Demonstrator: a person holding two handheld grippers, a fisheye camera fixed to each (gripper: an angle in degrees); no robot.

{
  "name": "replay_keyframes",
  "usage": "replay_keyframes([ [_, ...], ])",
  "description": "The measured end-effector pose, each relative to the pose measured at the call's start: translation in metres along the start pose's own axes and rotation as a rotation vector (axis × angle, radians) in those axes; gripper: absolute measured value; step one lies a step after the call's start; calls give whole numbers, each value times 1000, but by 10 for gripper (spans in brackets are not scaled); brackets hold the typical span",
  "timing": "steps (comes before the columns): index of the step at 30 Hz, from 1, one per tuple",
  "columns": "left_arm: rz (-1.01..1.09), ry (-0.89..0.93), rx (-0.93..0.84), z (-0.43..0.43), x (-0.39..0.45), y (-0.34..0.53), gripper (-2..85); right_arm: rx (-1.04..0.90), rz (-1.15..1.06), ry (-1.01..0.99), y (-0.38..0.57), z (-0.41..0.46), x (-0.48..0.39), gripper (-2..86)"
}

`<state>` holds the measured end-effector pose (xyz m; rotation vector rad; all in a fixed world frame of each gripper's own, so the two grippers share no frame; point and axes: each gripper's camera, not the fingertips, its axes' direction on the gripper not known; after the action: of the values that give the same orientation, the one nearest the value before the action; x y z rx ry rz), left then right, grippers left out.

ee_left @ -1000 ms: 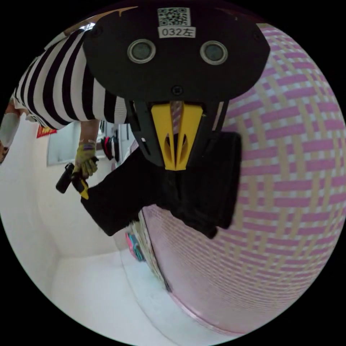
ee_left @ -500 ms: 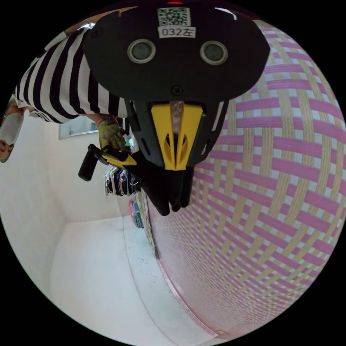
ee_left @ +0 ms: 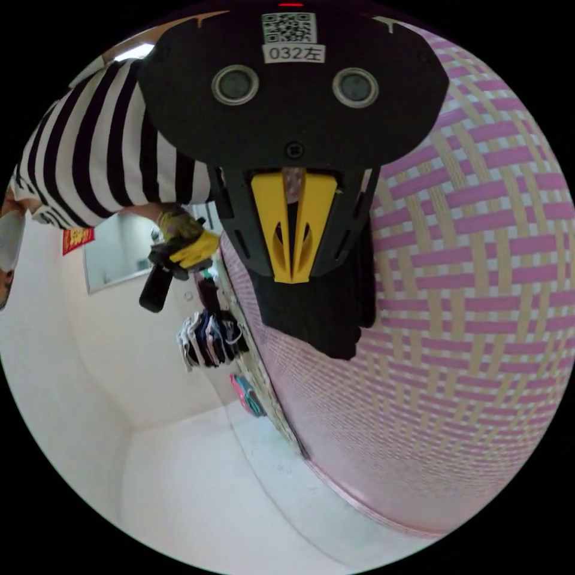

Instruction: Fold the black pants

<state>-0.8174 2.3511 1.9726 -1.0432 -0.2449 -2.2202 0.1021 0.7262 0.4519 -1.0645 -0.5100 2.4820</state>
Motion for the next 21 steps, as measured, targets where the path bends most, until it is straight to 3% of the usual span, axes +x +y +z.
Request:
replay_keyframes([
  [4, 100, -78, -232, 36, 17, 0, -9, 100, 264, 201, 87, -55, 44, -9],
  [7, 161, -206, -358, 51, 9, 13, -9, 60, 403, 176, 139, -55, 71, -10],
  [10, 127, -146, -350, 44, -6, 12, -9, -38, 433, 204, 169, -35, 83, -10],
  [16, 51, -84, -337, 18, -24, -8, -2, -8, 488, 126, 184, -58, 90, -5],
  [19, -71, -23, -126, -31, -46, -11, 33, 168, 466, 72, 194, -105, 84, 30],
  [21, -148, -22, -101, -43, -66, -16, 92, 271, 519, 87, 201, -133, 92, 62],
])
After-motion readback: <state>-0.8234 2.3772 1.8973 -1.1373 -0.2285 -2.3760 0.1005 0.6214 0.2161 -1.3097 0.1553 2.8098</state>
